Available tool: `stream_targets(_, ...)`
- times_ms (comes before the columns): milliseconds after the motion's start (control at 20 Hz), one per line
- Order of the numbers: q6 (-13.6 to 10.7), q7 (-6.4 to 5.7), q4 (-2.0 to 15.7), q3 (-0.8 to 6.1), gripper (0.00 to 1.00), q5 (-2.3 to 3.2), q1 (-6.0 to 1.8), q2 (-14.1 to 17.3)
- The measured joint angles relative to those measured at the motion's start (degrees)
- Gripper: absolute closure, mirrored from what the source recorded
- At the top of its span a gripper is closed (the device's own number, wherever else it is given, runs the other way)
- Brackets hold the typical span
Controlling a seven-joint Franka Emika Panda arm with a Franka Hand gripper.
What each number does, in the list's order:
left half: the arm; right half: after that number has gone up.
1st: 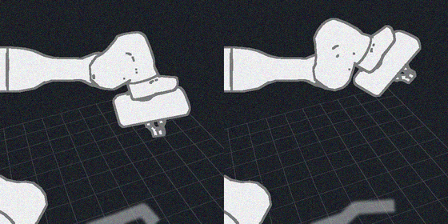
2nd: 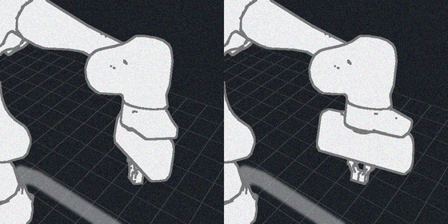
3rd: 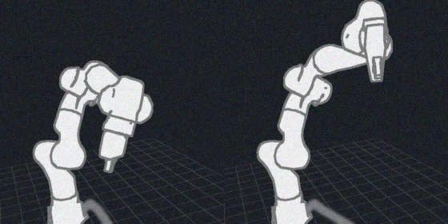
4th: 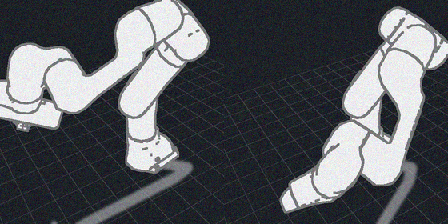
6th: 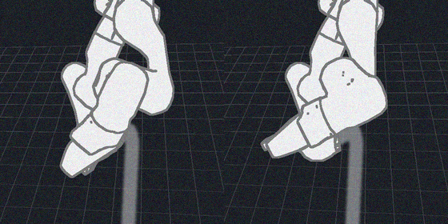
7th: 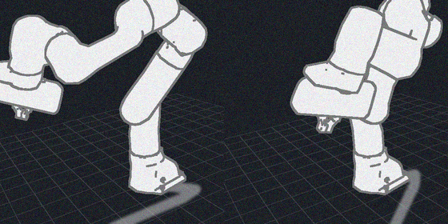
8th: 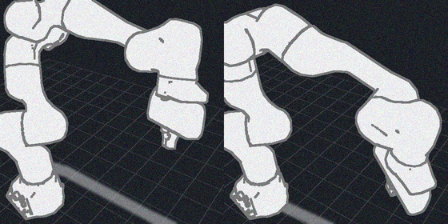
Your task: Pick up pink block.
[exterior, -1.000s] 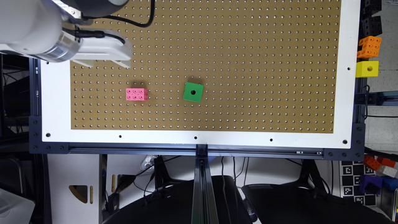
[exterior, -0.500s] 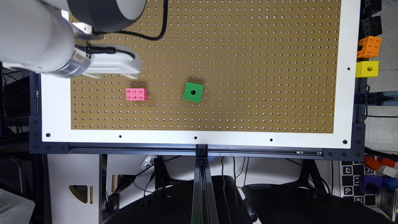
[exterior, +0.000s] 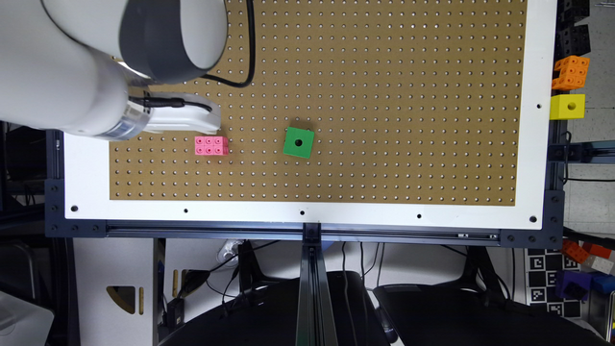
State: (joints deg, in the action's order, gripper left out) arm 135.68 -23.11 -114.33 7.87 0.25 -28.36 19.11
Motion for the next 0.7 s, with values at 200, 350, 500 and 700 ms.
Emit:
stream_targets(200,1.11,0.00,-0.02,0.00,0.00,0.08,0.00,1.73)
stream_targets(350,3.36,0.00,0.01,0.00,0.00,0.16,0.00,3.91)
stream_targets(500,3.79,0.00,0.02,0.00,0.00,0.17,0.00,4.40)
stream_targets(700,5.78,0.00,0.01,-0.01,0.00,0.27,0.00,6.73)
